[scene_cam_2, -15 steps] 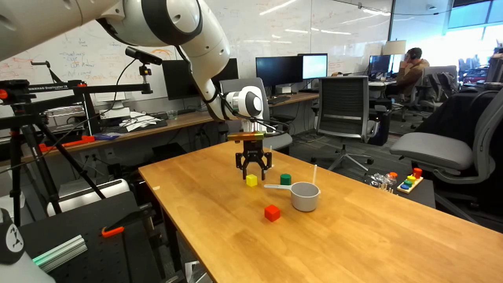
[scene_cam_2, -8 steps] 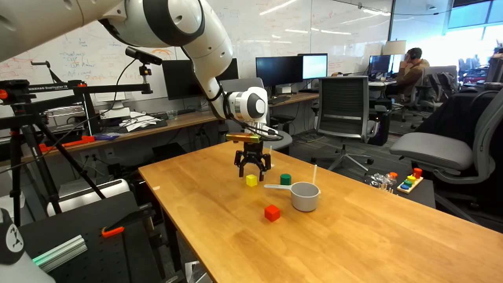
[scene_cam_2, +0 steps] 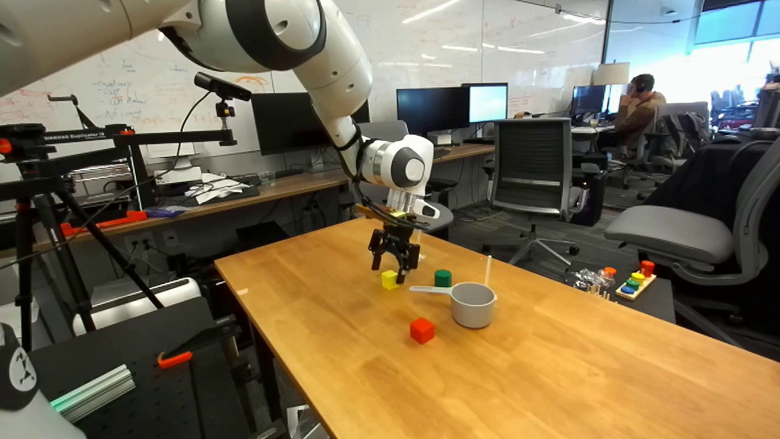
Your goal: Put the blocks inside the grey measuring cup
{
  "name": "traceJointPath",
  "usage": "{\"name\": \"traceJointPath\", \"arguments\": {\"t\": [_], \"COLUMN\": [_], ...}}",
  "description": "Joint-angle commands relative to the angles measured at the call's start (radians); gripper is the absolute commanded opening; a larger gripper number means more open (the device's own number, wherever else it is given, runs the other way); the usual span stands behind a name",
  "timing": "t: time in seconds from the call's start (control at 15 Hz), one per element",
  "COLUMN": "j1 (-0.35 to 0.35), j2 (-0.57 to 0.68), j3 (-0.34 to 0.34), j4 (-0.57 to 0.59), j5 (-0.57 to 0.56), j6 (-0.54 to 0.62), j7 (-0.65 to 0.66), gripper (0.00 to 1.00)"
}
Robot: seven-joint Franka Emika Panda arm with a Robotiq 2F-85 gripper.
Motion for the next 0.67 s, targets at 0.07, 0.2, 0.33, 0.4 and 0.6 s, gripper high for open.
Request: {"name": "traceJointPath", "arguments": {"t": [0.07, 0.2, 0.33, 0.4, 0.6], "j1": [-0.015, -0.019, -0.027, -0.031, -0.042], "j2": [-0.013, -0.017, -0.016, -0.018, -0.020], "j3": [0.002, -0.001, -0.002, -0.003, -0.004], "j4": [-0.017, -0.026, -0.027, -0.029, -0.027], "j5": [0.042, 0.043, 0.049, 0.051, 0.057], "j6": [0.028, 0.029, 0.025, 0.024, 0.019], "j7": [0.038, 0.048, 0.056, 0.060, 0.068], "gripper": [0.68, 0.51, 0.35, 0.27, 0.08]}}
